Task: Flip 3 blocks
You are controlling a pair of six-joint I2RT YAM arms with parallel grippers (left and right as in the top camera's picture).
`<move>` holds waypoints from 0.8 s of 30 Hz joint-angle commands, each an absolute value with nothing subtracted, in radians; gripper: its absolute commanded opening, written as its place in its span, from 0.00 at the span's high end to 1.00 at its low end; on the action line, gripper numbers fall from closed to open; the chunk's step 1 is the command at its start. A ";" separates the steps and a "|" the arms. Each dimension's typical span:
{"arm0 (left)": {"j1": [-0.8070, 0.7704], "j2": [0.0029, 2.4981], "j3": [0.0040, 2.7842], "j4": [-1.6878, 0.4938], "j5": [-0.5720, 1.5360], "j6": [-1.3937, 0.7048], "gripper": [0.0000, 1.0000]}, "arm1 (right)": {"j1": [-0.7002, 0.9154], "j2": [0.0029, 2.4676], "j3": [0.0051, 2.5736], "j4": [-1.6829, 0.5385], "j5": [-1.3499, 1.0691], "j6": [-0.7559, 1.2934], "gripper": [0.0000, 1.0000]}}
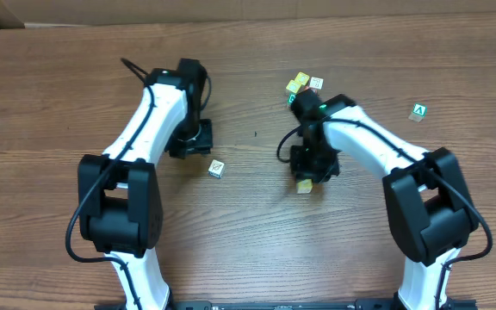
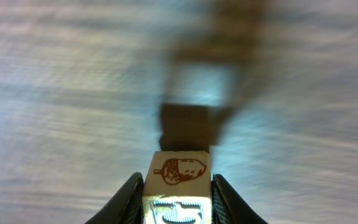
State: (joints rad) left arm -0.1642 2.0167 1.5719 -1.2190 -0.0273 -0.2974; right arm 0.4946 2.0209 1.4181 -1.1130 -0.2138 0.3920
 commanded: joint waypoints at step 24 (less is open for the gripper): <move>-0.118 2.035 1.586 -1.223 0.046 -0.231 0.47 | 0.719 2.014 1.414 -0.998 -0.021 0.687 0.69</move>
State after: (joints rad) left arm -0.1112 2.0167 1.5719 -1.2236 0.0269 -0.2516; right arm 0.7143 2.0209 1.4181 -1.0027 -0.1230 0.6434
